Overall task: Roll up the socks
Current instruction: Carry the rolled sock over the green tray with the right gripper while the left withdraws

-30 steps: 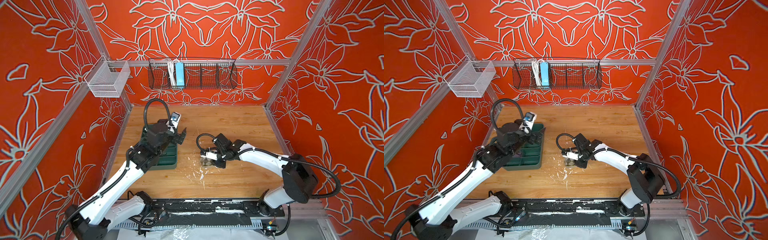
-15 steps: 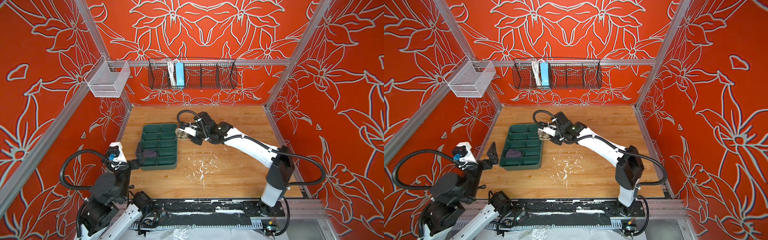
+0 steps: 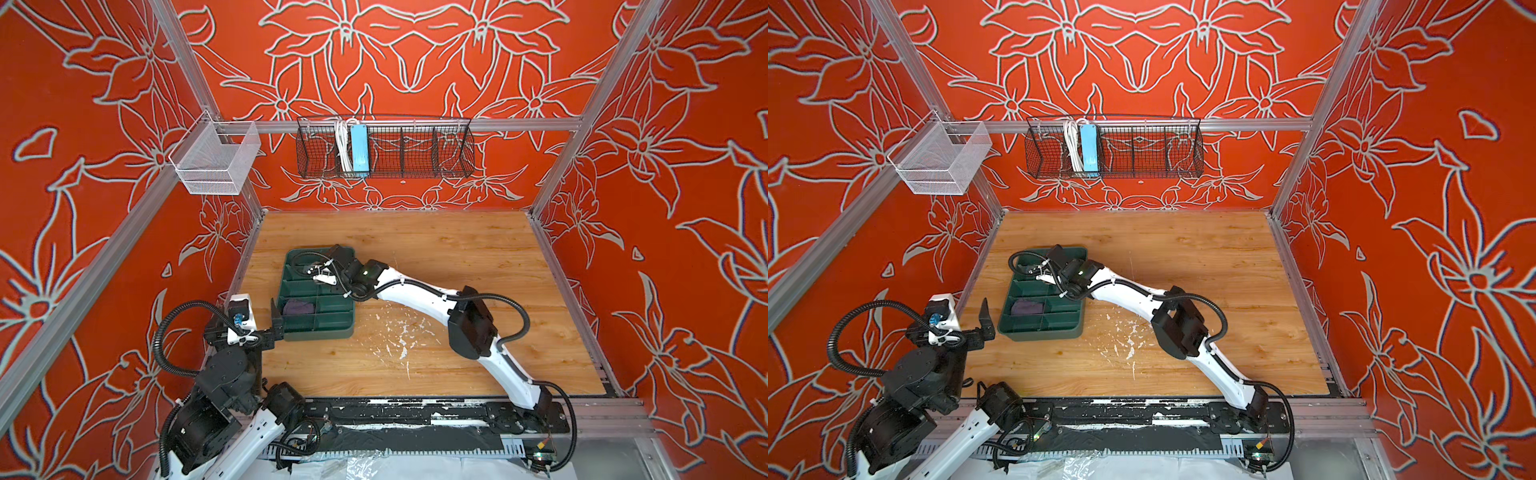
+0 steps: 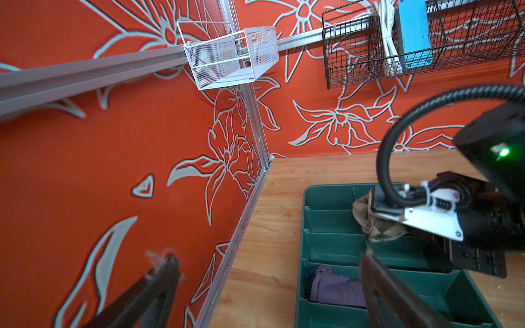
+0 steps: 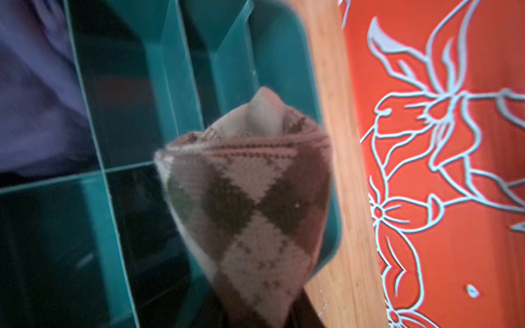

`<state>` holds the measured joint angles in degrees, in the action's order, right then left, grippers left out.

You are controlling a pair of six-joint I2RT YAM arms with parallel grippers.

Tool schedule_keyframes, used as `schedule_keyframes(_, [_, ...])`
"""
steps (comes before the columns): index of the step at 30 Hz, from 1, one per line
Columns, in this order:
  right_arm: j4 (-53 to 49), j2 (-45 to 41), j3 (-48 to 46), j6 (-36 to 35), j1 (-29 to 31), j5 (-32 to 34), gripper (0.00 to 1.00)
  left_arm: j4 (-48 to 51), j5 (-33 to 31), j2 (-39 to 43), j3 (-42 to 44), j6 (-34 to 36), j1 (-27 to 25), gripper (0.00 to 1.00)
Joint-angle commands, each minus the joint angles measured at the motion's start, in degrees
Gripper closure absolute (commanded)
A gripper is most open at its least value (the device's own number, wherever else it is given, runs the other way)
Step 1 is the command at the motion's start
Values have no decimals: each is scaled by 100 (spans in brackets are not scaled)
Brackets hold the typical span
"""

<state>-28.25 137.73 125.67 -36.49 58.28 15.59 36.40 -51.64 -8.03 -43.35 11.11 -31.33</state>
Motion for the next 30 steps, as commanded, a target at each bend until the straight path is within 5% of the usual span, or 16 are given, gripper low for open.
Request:
schedule_keyframes(1, [20,-47,-151,-421,8,452,100,-63,-136,91,11,166,13,3])
schedule_keyframes(21, [-1154,-1835,-3080,-592,-649,-308,100,-584,319,-597,58,555,13,3])
schedule_keyframes(30, [-3377,-1532,-2038,223,-846,-475,100,-248,659,-1510,-298,-207,13,3])
